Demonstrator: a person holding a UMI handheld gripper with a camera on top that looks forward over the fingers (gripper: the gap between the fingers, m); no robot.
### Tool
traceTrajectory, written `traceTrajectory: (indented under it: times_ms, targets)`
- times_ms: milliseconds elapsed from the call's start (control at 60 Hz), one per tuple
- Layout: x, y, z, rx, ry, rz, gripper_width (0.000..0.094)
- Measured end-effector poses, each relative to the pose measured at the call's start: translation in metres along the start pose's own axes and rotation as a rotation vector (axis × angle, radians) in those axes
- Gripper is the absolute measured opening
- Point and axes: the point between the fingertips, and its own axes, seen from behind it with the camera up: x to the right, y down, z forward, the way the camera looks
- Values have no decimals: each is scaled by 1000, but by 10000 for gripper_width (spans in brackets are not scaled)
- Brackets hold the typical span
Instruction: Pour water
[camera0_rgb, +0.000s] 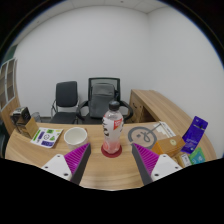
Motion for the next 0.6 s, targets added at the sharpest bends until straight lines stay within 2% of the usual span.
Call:
traceTrajectory:
  times_ms: [167, 317, 600]
  targets:
    - [-16, 10, -117, -38, 57, -9, 857]
    - [-43, 18, -203, -45, 60, -41, 856]
    - [-78, 26, -297, -22, 67, -56, 860]
